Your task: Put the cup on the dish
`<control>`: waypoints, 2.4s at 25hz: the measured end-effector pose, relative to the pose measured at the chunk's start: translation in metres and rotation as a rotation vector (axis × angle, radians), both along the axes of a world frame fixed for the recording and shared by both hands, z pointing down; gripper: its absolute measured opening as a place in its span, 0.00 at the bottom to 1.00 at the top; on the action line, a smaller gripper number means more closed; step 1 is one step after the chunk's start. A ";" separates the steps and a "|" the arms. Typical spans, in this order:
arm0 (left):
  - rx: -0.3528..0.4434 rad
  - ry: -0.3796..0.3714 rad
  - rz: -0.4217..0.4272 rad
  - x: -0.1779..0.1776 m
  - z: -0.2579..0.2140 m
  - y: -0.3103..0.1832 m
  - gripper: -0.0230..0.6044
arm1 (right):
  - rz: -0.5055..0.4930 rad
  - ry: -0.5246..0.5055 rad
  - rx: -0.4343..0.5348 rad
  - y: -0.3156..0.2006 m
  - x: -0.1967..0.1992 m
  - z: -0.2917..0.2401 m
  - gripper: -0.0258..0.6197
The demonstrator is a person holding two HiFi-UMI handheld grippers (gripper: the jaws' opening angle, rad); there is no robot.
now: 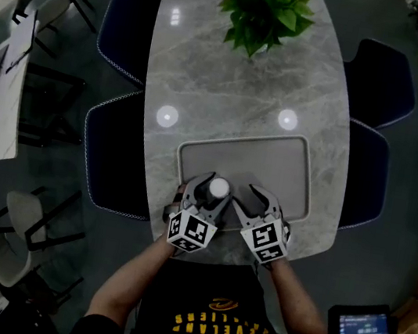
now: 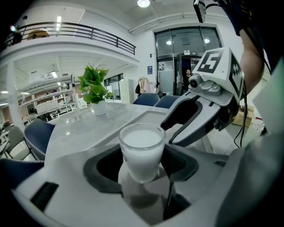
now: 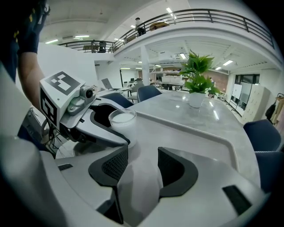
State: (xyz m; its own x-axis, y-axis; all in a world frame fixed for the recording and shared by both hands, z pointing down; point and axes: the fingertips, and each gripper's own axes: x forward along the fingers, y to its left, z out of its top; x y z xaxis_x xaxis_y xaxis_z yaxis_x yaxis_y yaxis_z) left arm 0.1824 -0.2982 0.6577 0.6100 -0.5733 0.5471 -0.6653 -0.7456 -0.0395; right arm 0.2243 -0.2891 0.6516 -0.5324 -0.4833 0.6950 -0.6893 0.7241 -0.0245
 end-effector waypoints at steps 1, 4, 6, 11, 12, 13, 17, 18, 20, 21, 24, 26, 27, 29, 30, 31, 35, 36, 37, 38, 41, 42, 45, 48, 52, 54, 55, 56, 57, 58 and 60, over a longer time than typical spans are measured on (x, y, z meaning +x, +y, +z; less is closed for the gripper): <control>0.000 -0.002 0.001 0.000 0.000 0.000 0.46 | 0.001 -0.002 0.000 0.000 0.000 0.000 0.37; -0.003 -0.007 -0.001 -0.002 0.002 0.001 0.46 | 0.006 -0.004 0.000 0.000 0.000 0.000 0.37; -0.005 -0.005 -0.006 -0.002 0.002 0.001 0.46 | 0.008 -0.004 0.005 -0.001 0.000 -0.001 0.37; -0.012 -0.016 -0.006 -0.001 0.005 0.000 0.46 | 0.017 -0.009 0.008 -0.002 0.001 -0.001 0.37; -0.014 -0.023 -0.001 -0.001 0.006 0.000 0.46 | 0.019 -0.010 0.008 -0.003 0.001 -0.001 0.37; -0.016 -0.029 0.003 0.000 0.007 0.000 0.46 | 0.021 -0.012 0.008 -0.003 0.002 -0.001 0.37; -0.028 -0.033 -0.001 0.000 0.010 0.000 0.46 | 0.030 -0.019 0.005 -0.003 0.002 -0.001 0.37; -0.033 -0.031 -0.004 -0.001 0.009 0.000 0.46 | 0.031 -0.020 0.005 -0.003 0.002 -0.001 0.37; -0.041 -0.028 -0.010 -0.002 0.009 -0.001 0.46 | 0.036 -0.022 0.004 -0.004 0.003 -0.001 0.37; -0.044 -0.027 -0.012 -0.002 0.009 -0.001 0.46 | 0.040 -0.024 0.003 -0.004 0.003 -0.001 0.37; -0.058 -0.023 -0.017 -0.005 0.010 0.001 0.46 | 0.056 -0.032 -0.001 -0.004 0.005 0.000 0.37; -0.064 -0.024 -0.021 -0.008 0.011 0.001 0.46 | 0.063 -0.036 -0.003 -0.004 0.005 0.001 0.37; -0.067 -0.023 -0.024 -0.010 0.012 0.001 0.46 | 0.066 -0.037 -0.003 -0.004 0.005 0.002 0.37; -0.077 -0.019 -0.028 -0.015 0.013 0.003 0.46 | 0.073 -0.041 -0.002 -0.003 0.004 0.002 0.37; -0.082 -0.018 -0.027 -0.017 0.013 0.004 0.46 | 0.076 -0.042 0.000 -0.002 0.003 0.002 0.37; -0.086 -0.019 -0.023 -0.019 0.013 0.005 0.46 | 0.080 -0.044 0.002 -0.001 0.002 0.001 0.37; -0.093 -0.020 -0.011 -0.028 0.011 0.012 0.46 | 0.096 -0.044 0.009 0.003 -0.001 -0.003 0.37; -0.094 -0.017 -0.012 -0.030 0.009 0.013 0.46 | 0.102 -0.044 0.011 0.004 -0.001 -0.004 0.37; -0.095 -0.015 -0.013 -0.033 0.008 0.015 0.46 | 0.109 -0.047 0.013 0.004 -0.002 -0.006 0.37; -0.095 -0.015 -0.013 -0.037 0.006 0.017 0.46 | 0.117 -0.050 0.016 0.005 -0.003 -0.008 0.37; -0.085 -0.019 -0.013 -0.048 -0.001 0.022 0.46 | 0.142 -0.062 0.025 0.008 -0.007 -0.015 0.37; -0.079 -0.019 -0.014 -0.052 -0.005 0.023 0.46 | 0.151 -0.067 0.029 0.009 -0.009 -0.018 0.37; -0.063 -0.008 -0.011 -0.063 -0.018 0.027 0.46 | 0.165 -0.077 0.050 0.011 -0.018 -0.029 0.37; -0.049 0.012 -0.002 -0.071 -0.030 0.029 0.46 | 0.166 -0.086 0.078 0.013 -0.030 -0.039 0.37; -0.037 0.059 0.014 -0.077 -0.049 0.031 0.46 | 0.195 -0.114 0.099 0.012 -0.042 -0.051 0.37; -0.036 0.079 0.032 -0.077 -0.059 0.035 0.46 | 0.209 -0.128 0.111 0.011 -0.046 -0.058 0.37; -0.033 0.085 0.044 -0.078 -0.064 0.037 0.46 | 0.214 -0.132 0.120 0.012 -0.048 -0.061 0.37; -0.029 0.090 0.054 -0.078 -0.071 0.039 0.46 | 0.219 -0.134 0.129 0.012 -0.050 -0.064 0.37; -0.024 0.096 0.061 -0.079 -0.077 0.040 0.46 | 0.224 -0.135 0.137 0.013 -0.051 -0.067 0.37; -0.021 0.105 0.068 -0.079 -0.084 0.042 0.46 | 0.232 -0.137 0.145 0.014 -0.052 -0.069 0.37; -0.018 0.127 0.081 -0.080 -0.093 0.046 0.46 | 0.252 -0.147 0.157 0.015 -0.055 -0.075 0.37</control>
State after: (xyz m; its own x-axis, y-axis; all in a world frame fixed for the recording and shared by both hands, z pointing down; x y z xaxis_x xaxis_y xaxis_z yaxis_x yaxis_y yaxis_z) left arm 0.1021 -0.2526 0.5645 0.7187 -0.5105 0.4721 -0.6020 -0.7966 0.0549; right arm 0.1695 -0.2736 0.5771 -0.4716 -0.7080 0.5256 -0.8446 0.5339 -0.0387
